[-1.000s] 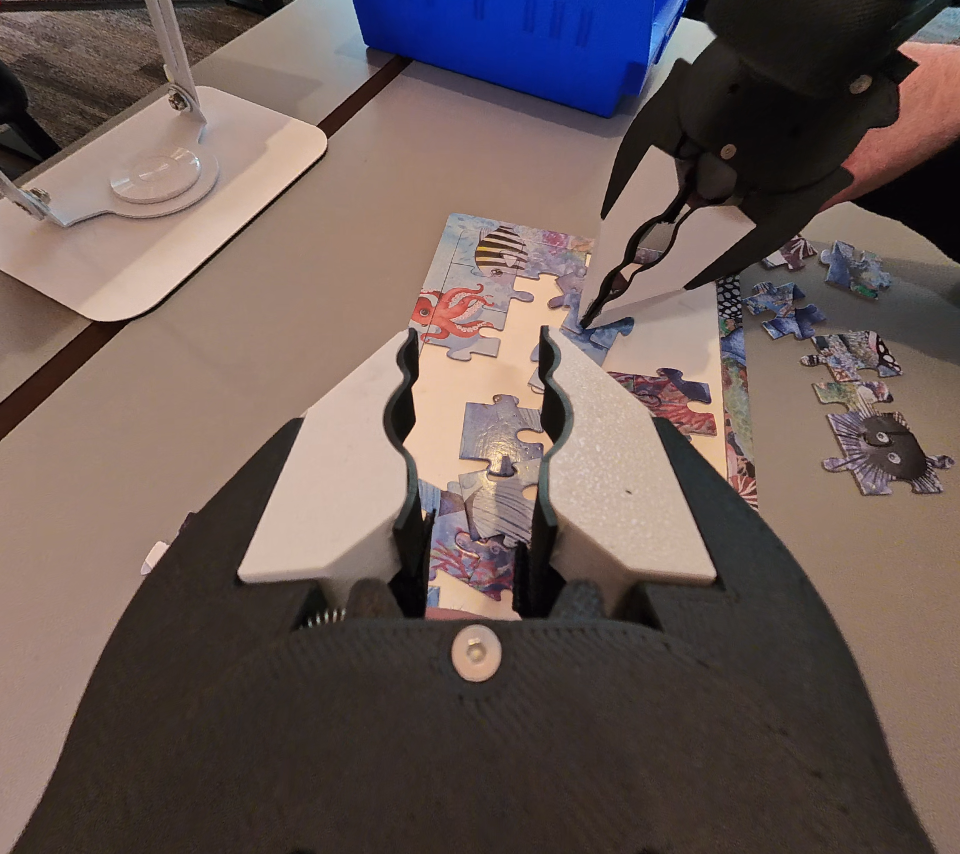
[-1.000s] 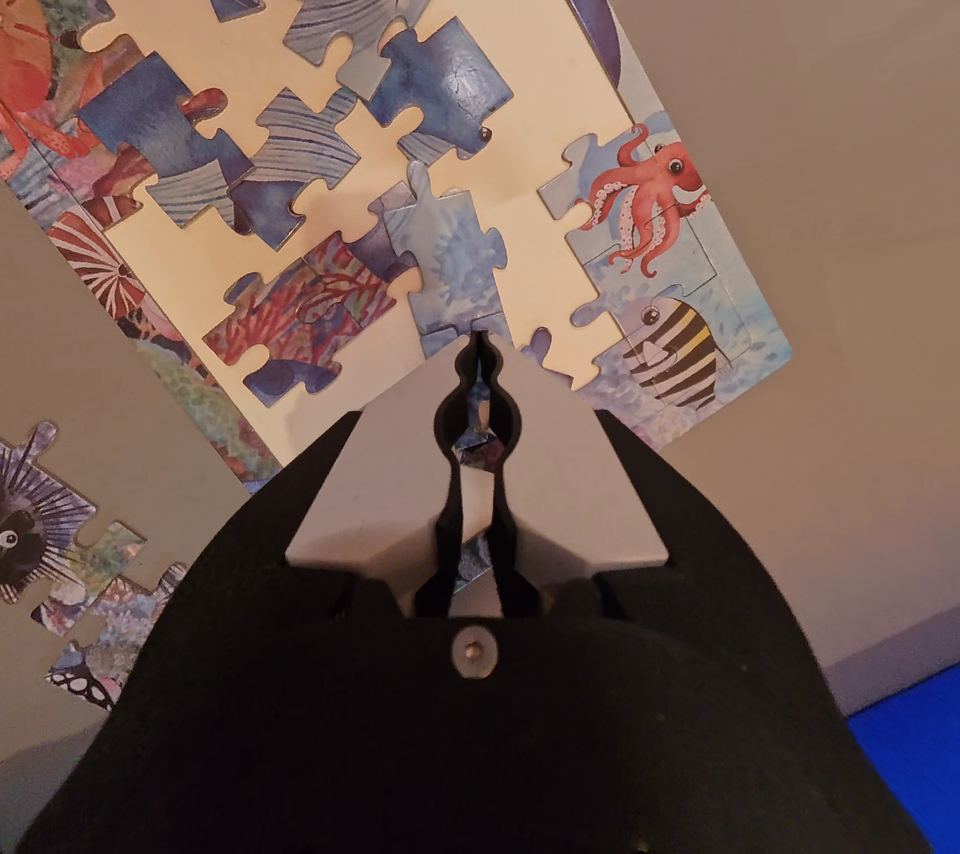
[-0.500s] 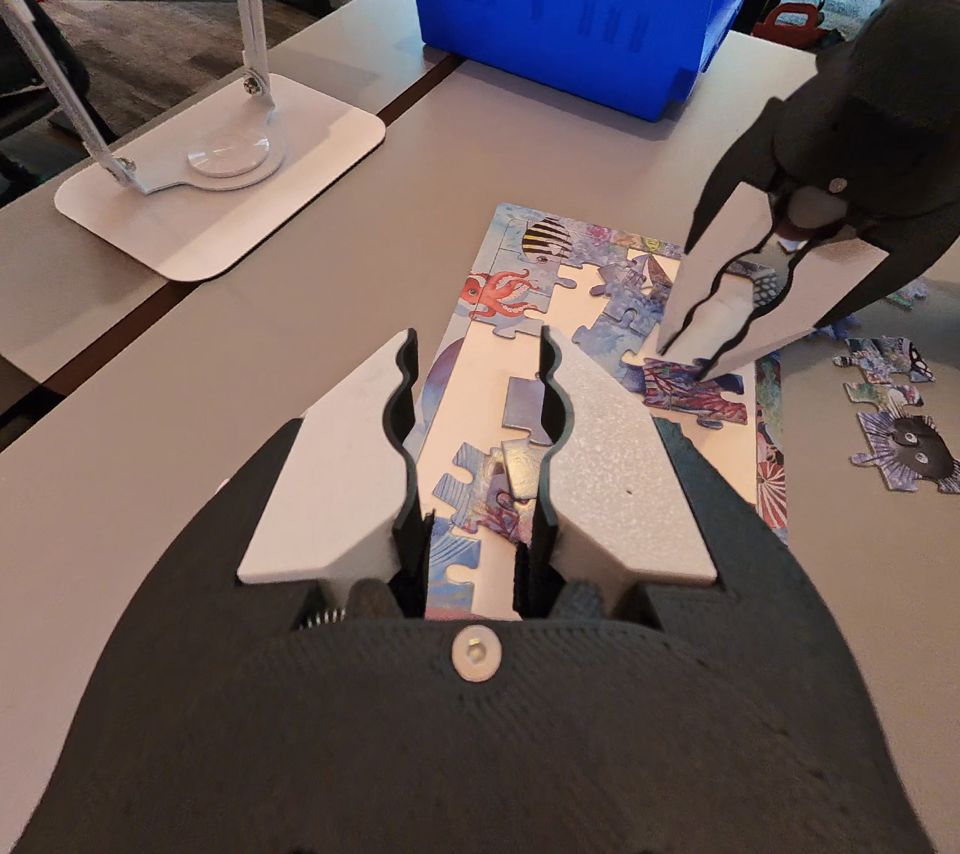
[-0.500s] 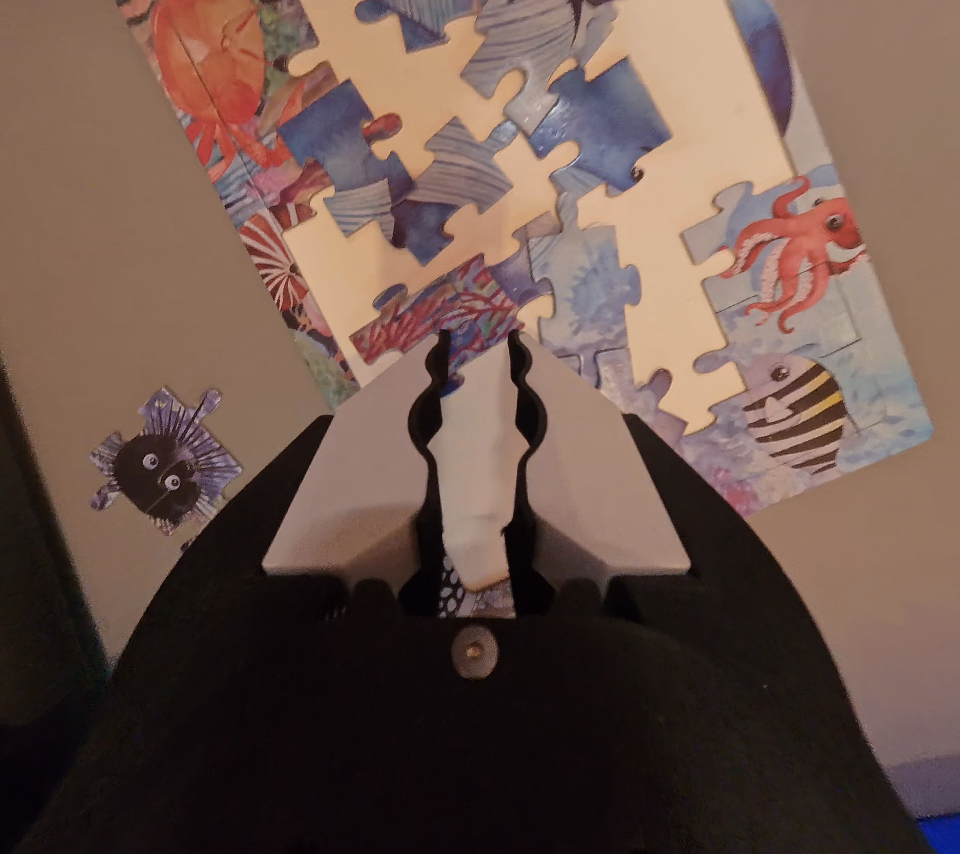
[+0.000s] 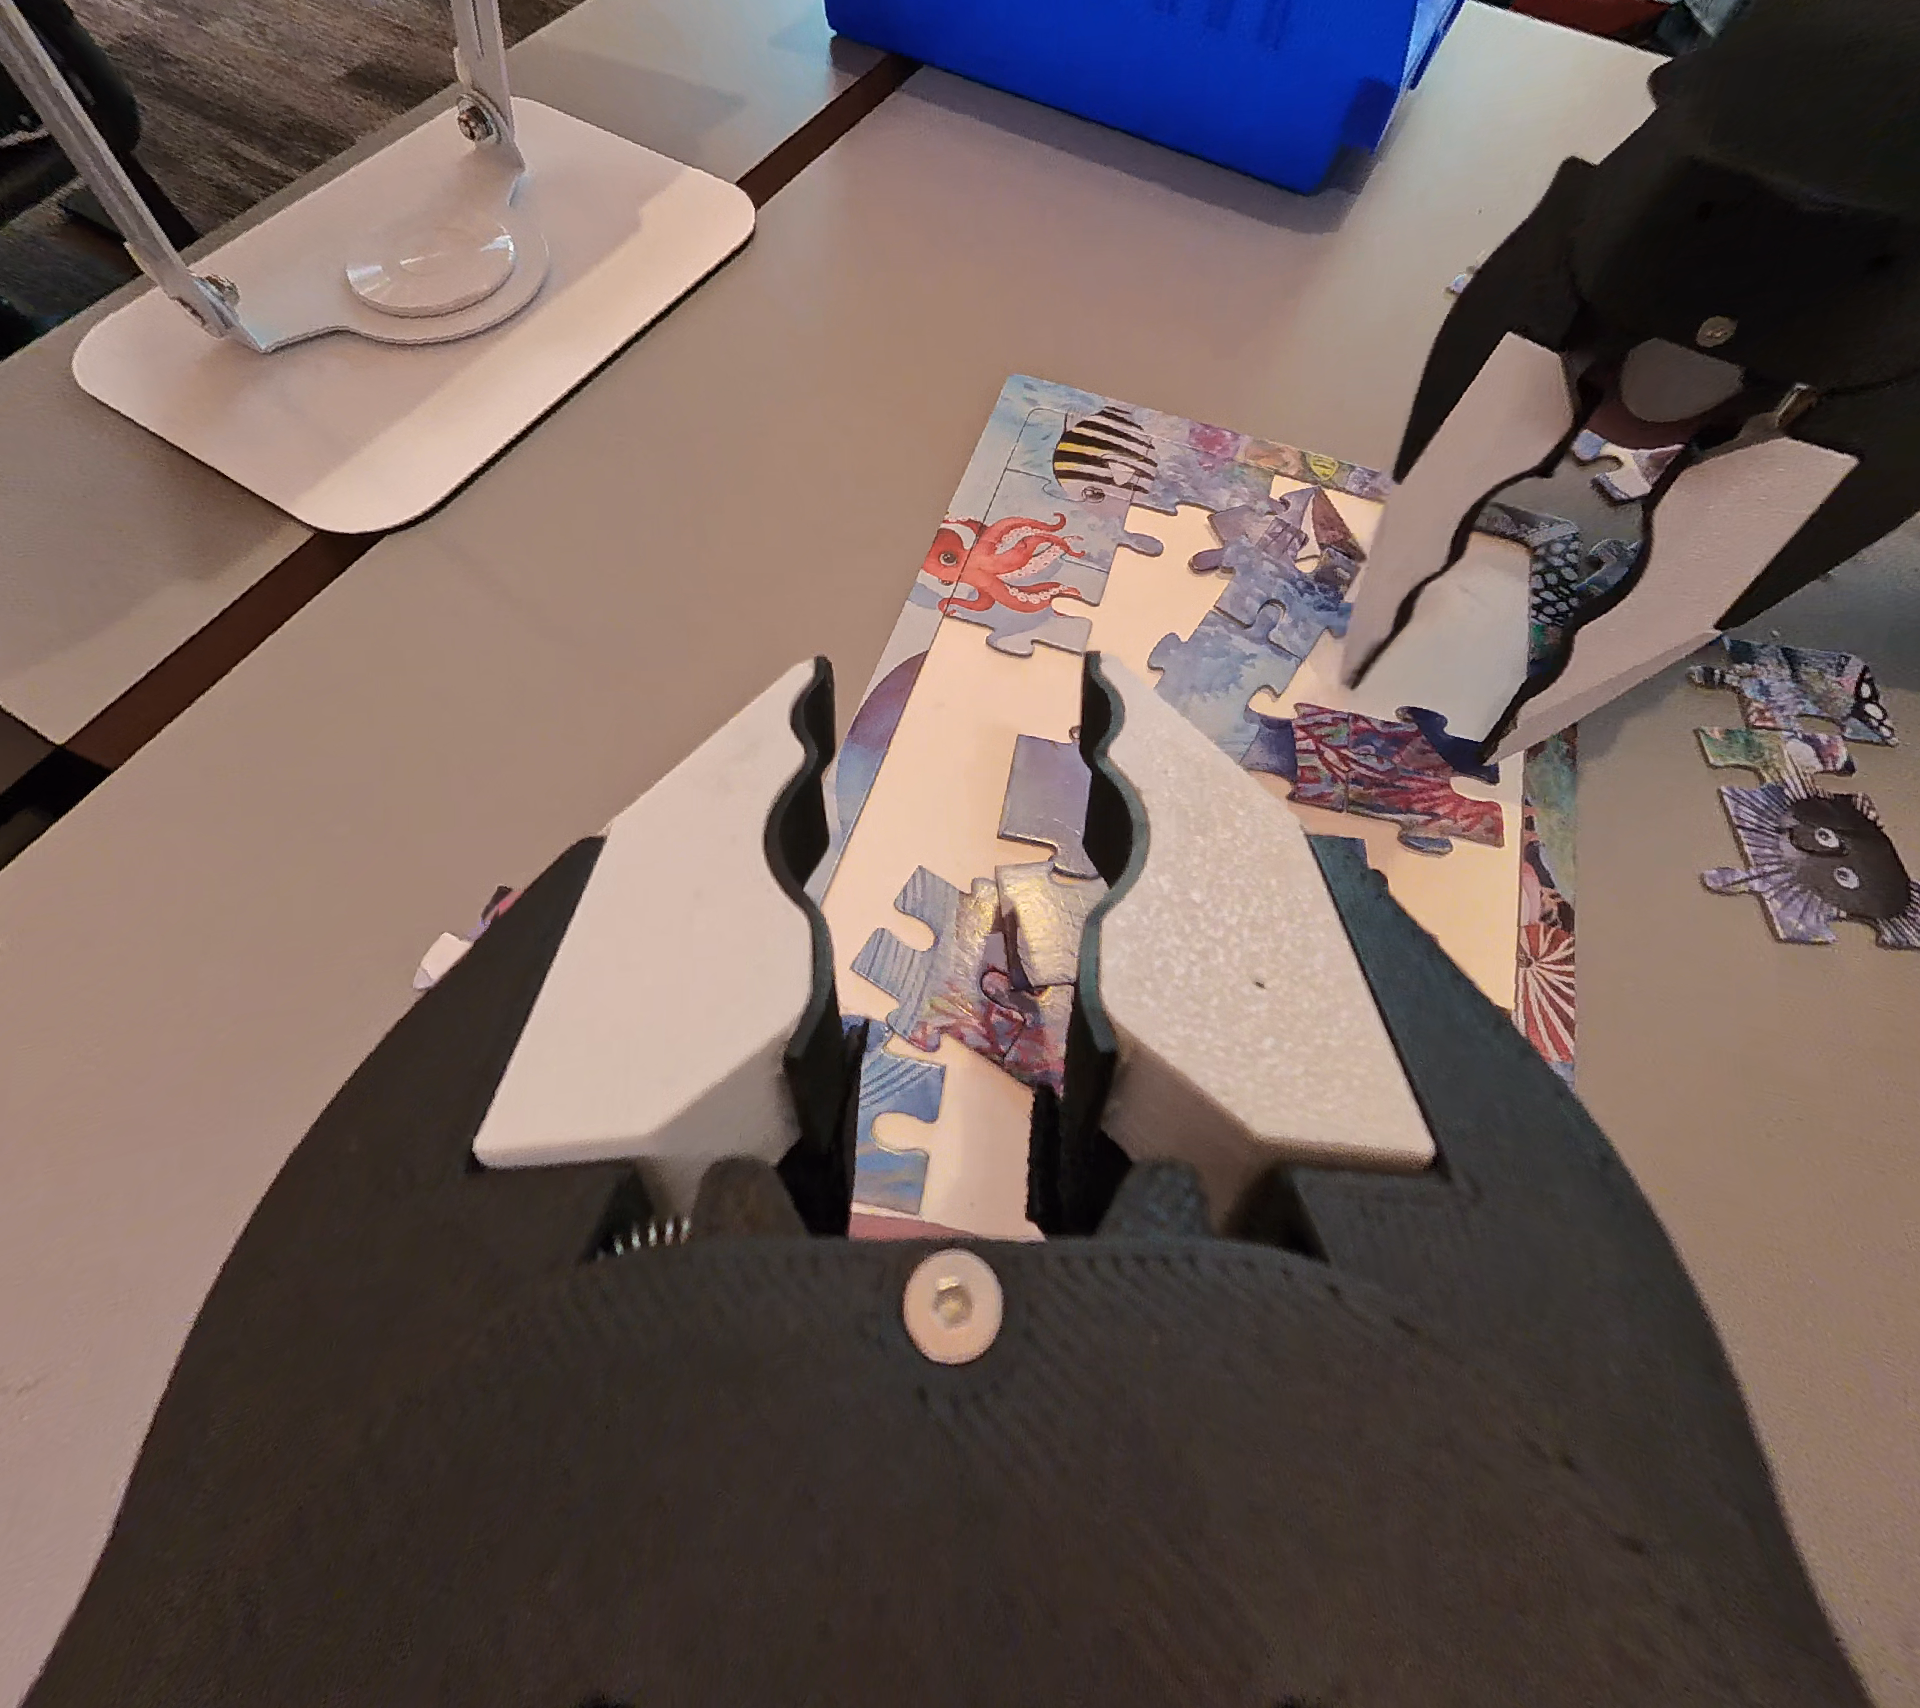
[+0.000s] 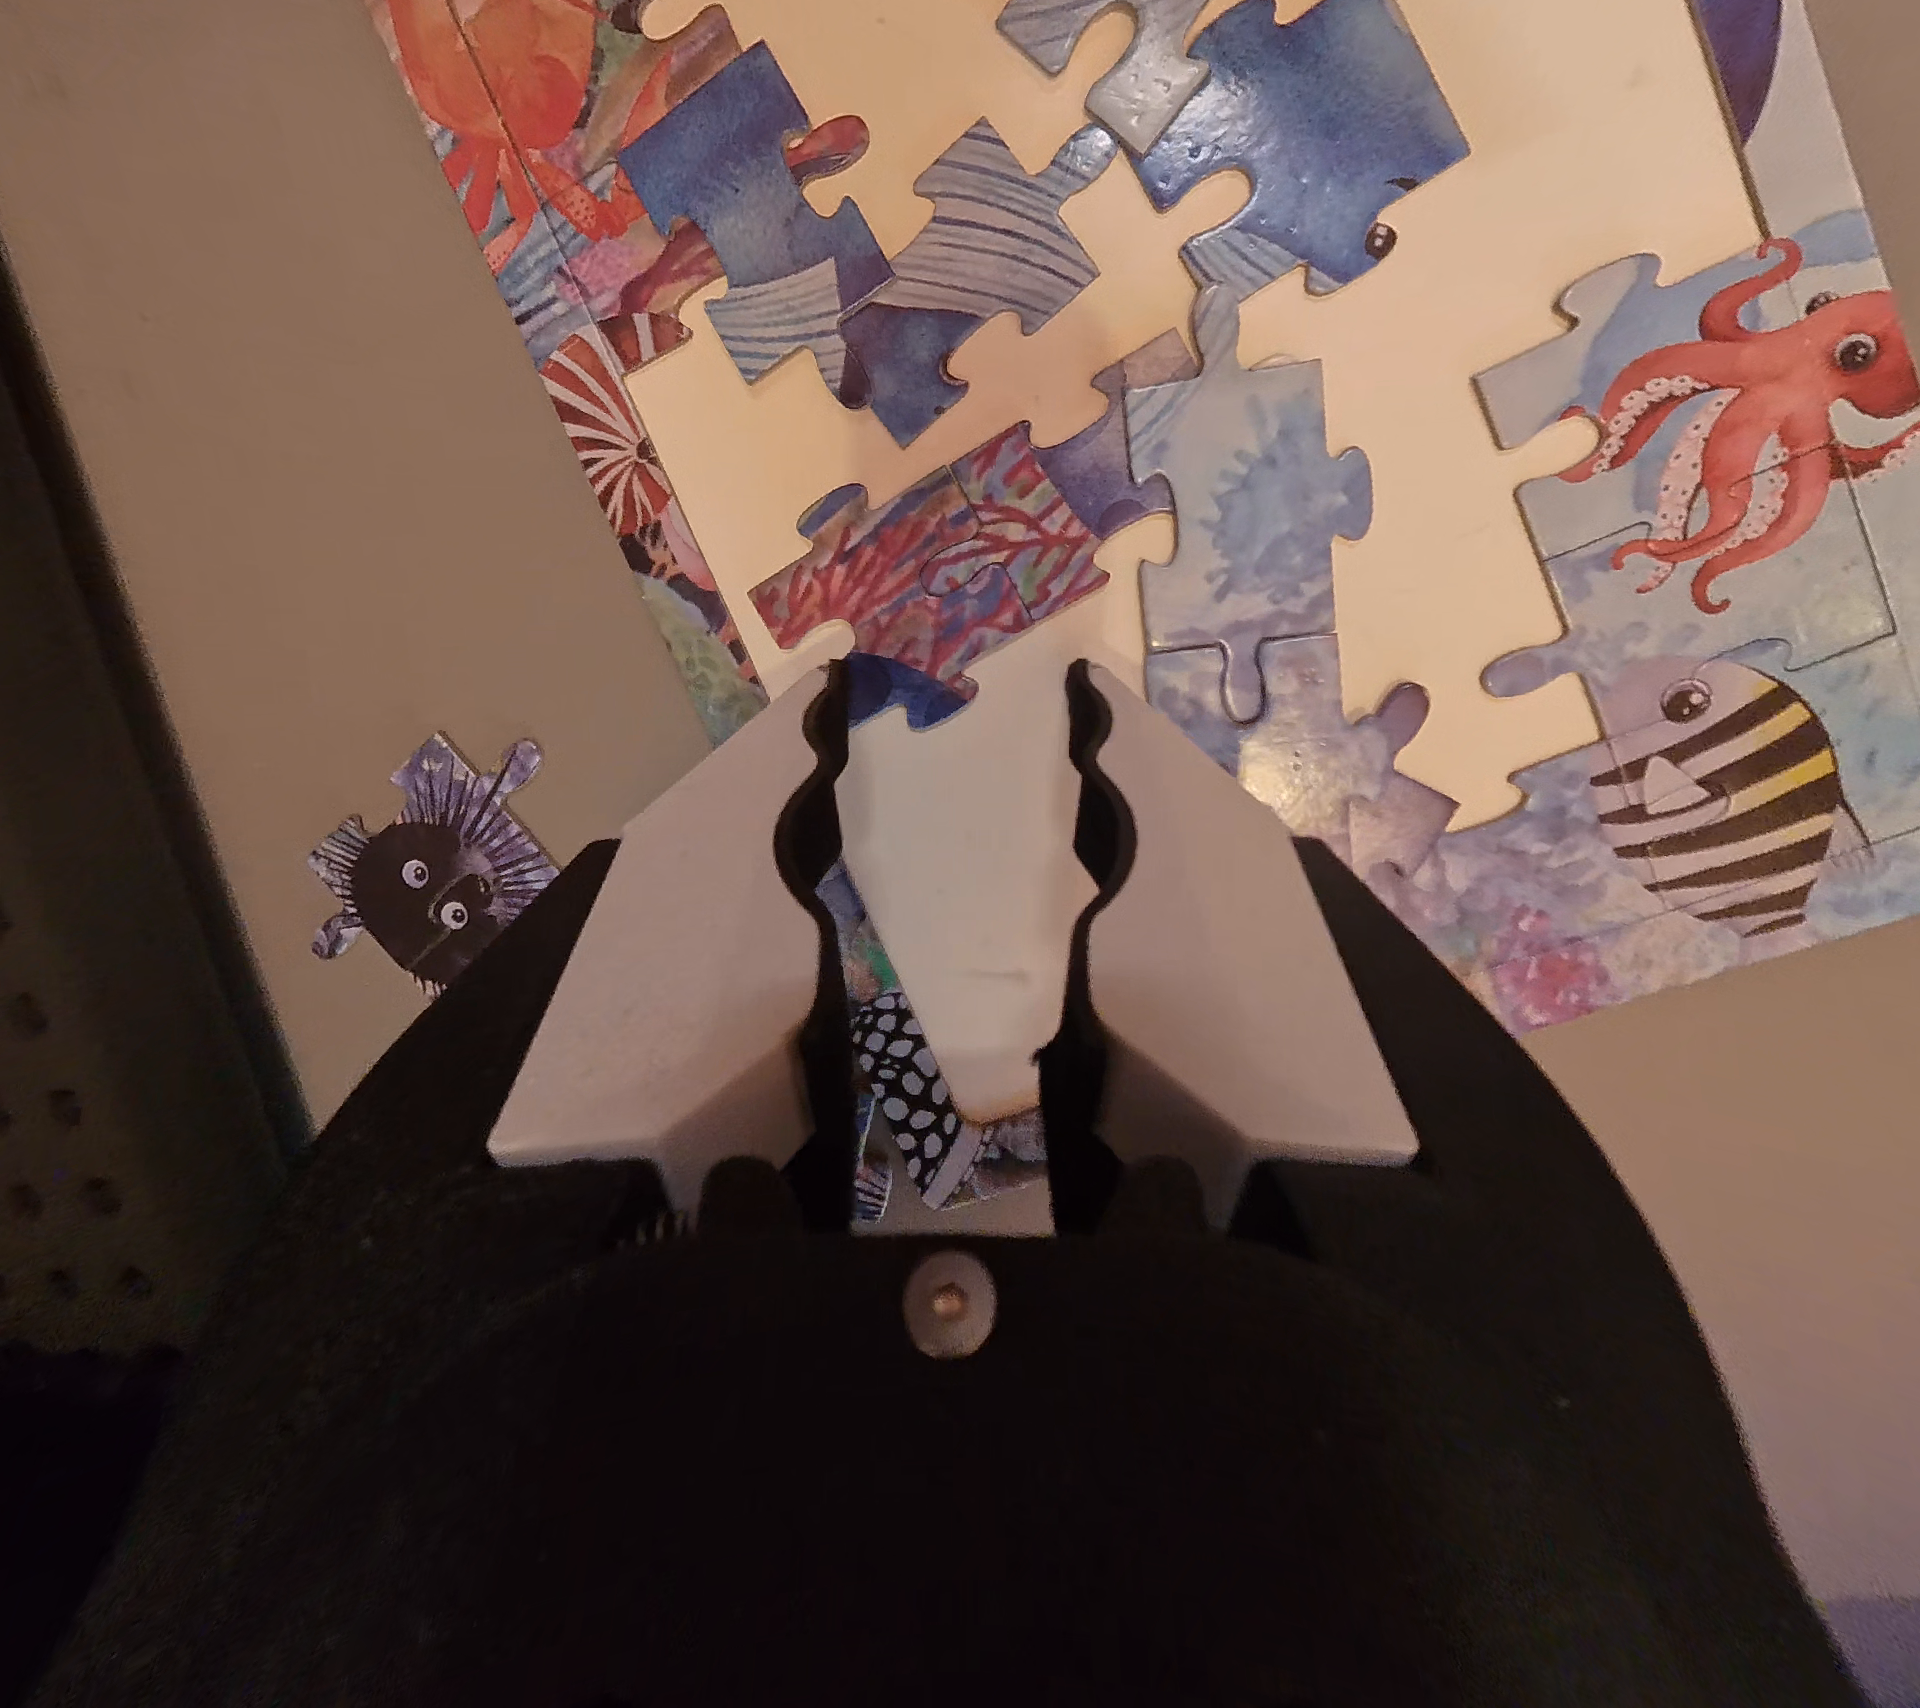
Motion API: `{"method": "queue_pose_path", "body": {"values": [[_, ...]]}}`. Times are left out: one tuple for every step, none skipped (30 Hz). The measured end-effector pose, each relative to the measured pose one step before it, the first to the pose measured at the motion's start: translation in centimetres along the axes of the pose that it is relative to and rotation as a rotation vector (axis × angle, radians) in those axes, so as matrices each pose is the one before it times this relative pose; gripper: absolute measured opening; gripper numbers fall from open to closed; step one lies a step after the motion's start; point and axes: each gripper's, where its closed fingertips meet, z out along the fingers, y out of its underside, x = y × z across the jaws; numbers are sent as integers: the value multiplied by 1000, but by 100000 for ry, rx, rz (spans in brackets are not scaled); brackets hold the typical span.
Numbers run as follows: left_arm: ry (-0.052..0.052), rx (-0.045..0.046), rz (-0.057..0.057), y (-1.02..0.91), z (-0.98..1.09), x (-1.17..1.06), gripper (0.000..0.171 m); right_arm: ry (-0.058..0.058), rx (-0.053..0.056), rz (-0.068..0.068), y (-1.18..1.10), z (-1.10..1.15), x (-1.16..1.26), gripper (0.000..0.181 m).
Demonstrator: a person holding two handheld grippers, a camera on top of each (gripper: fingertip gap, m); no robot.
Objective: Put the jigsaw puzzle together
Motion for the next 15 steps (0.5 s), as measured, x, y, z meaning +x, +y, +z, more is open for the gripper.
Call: {"method": "queue_pose_path", "body": {"values": [[178,-1110,-51,240,88,10,46,-1523,368,-729,-121,12,-314,35],[236,-1665,27,359,110,6,46,-284,436,-623,-144,68,-134,35],[454,-2224,313,486,101,35,46,-351,-567,-247,29,97,-115,34],[665,-2608,600,568,80,80,47,-101,-810,-149,56,92,-75,35],[707,-2741,1022,622,72,107,48,325,-80,-378,-35,-18,5,35],[1040,-2798,1191,643,65,188,51,-324,195,88,-39,-36,-58,34],[1484,-3247,1212,718,95,291,57,-1000,45,290,17,9,-127,31],[1273,-3808,1413,804,131,279,62,-154,22,57,23,33,-19,31],[685,-3681,1688,799,150,196,63,79,10,-100,4,11,10,31],[373,-3190,1301,734,161,99,65,-143,13,8,-4,-29,-34,31],[-259,-2491,488,588,156,-68,66,-747,-28,87,-17,-2,-123,30],[-259,-1862,-160,444,130,-109,68,-642,-123,94,10,43,-121,29],[72,-996,-303,283,108,-59,69,-125,66,-83,-25,39,-39,29],[228,-652,-300,195,101,-33,70,-351,191,-17,-47,16,-70,29],[335,-871,-295,208,99,6,70,-806,228,113,-67,11,-125,29]]}}
